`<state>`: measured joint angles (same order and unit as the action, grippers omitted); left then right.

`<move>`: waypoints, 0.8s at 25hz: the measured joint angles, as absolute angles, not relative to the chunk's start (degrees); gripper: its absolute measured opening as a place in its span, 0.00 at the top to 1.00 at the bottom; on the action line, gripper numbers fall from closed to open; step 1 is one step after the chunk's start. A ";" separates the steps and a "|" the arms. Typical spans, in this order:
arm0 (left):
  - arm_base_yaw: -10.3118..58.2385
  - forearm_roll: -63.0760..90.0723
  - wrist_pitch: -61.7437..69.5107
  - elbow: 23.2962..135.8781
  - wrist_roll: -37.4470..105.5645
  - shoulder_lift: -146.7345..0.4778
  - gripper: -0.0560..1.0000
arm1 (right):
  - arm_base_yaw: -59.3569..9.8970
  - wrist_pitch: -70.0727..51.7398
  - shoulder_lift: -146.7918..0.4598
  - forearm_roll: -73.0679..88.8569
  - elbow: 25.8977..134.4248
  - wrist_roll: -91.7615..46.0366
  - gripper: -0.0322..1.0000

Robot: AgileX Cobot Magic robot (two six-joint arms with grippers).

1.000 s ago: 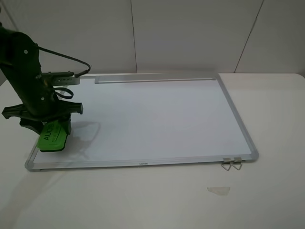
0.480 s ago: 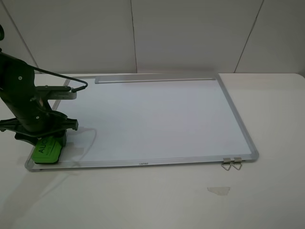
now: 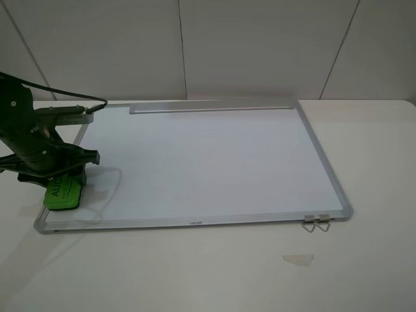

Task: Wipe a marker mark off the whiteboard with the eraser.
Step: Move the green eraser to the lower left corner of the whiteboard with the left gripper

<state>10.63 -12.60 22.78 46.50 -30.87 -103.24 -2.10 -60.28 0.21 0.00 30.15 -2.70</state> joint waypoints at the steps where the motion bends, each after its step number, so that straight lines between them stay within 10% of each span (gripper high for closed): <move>1: 10.63 -12.60 22.48 46.50 -30.83 -103.24 0.38 | -2.10 -60.28 0.21 0.00 30.15 -2.70 0.18; 20: 10.63 -12.49 23.28 46.50 -30.83 -103.24 0.31 | -2.10 -60.28 0.21 0.00 30.15 -2.70 0.18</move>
